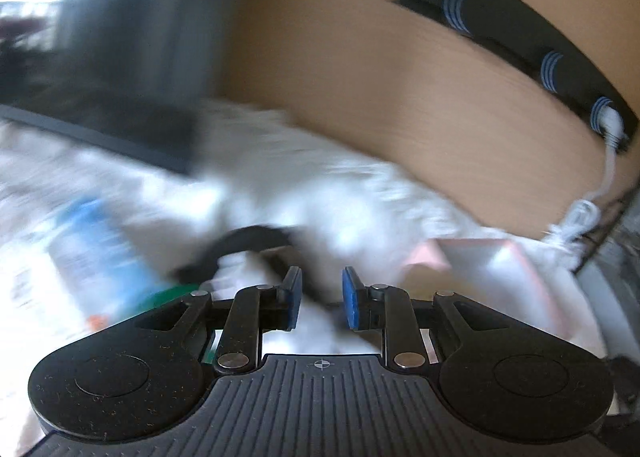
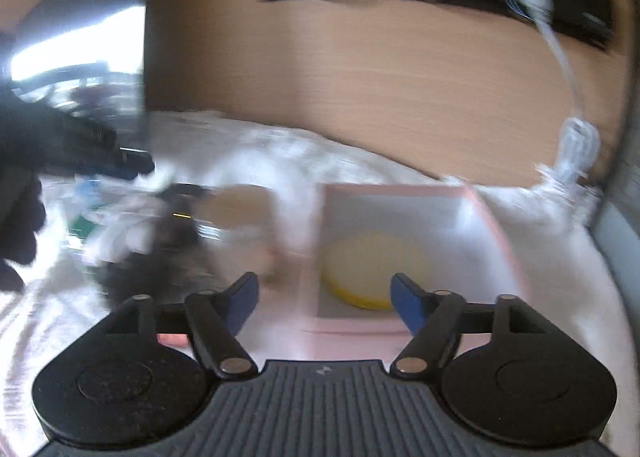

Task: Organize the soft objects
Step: 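Grasp the blue wet-wipes pack with the left tool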

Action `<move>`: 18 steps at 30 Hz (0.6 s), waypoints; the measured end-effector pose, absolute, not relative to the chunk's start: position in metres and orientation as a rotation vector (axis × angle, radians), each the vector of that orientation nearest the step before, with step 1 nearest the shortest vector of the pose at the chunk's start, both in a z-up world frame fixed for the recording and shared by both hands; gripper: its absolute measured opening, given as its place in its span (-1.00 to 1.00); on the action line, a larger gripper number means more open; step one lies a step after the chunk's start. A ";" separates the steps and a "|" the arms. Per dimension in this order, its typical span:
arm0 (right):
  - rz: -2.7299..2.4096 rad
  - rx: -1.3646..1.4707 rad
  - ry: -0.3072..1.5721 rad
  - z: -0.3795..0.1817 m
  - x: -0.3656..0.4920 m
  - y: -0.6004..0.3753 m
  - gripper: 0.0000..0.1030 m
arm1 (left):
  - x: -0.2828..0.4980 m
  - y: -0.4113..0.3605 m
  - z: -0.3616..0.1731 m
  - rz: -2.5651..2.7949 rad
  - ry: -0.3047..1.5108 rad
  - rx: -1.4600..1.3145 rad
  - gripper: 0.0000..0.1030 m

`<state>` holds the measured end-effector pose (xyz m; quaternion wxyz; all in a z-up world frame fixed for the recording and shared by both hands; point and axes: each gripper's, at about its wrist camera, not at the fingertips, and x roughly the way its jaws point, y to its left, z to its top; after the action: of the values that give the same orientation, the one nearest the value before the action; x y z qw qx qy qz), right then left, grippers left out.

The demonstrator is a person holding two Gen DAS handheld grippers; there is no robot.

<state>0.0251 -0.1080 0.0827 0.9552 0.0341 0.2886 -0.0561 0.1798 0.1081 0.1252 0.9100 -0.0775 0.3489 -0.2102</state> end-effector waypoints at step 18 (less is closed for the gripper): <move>0.314 0.065 0.722 0.150 0.224 0.062 0.52 | 0.173 0.351 0.101 -0.162 0.707 -0.388 -0.53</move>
<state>0.2239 0.0623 0.1504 0.9230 0.0316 0.3517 0.1530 0.1728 0.3515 0.1008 0.9167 -0.1884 0.3435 -0.0788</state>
